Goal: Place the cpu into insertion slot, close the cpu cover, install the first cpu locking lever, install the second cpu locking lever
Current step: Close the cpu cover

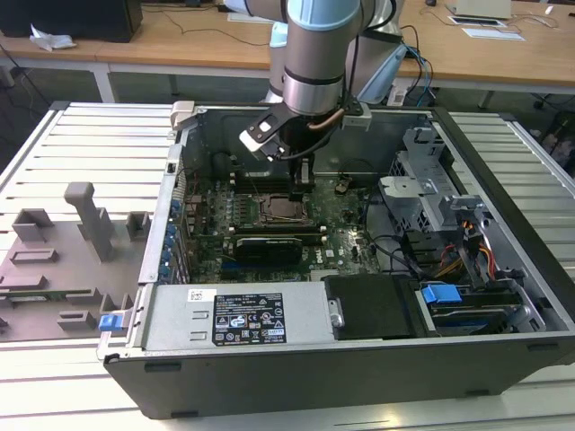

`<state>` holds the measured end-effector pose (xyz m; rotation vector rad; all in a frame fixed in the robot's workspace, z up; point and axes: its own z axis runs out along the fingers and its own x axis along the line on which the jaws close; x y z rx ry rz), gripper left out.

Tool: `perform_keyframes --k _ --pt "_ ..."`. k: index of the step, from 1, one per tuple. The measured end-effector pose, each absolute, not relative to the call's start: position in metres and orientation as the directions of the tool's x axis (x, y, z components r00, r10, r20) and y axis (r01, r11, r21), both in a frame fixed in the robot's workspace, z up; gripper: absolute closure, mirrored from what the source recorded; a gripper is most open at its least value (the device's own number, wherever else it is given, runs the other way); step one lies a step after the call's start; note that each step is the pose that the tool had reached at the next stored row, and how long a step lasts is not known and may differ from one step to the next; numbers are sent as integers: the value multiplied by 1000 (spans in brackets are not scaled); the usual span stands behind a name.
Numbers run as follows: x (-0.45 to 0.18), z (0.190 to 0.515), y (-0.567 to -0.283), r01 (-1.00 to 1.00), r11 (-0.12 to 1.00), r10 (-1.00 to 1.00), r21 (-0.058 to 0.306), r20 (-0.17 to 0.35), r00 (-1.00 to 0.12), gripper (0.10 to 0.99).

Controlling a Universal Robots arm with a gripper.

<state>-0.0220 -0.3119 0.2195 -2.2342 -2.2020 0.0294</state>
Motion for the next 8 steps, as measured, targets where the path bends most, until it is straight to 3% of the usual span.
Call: perform_keyframes --k 8 --pt "-29 213 -312 1000 -15 1000 -16 -10 14 980"
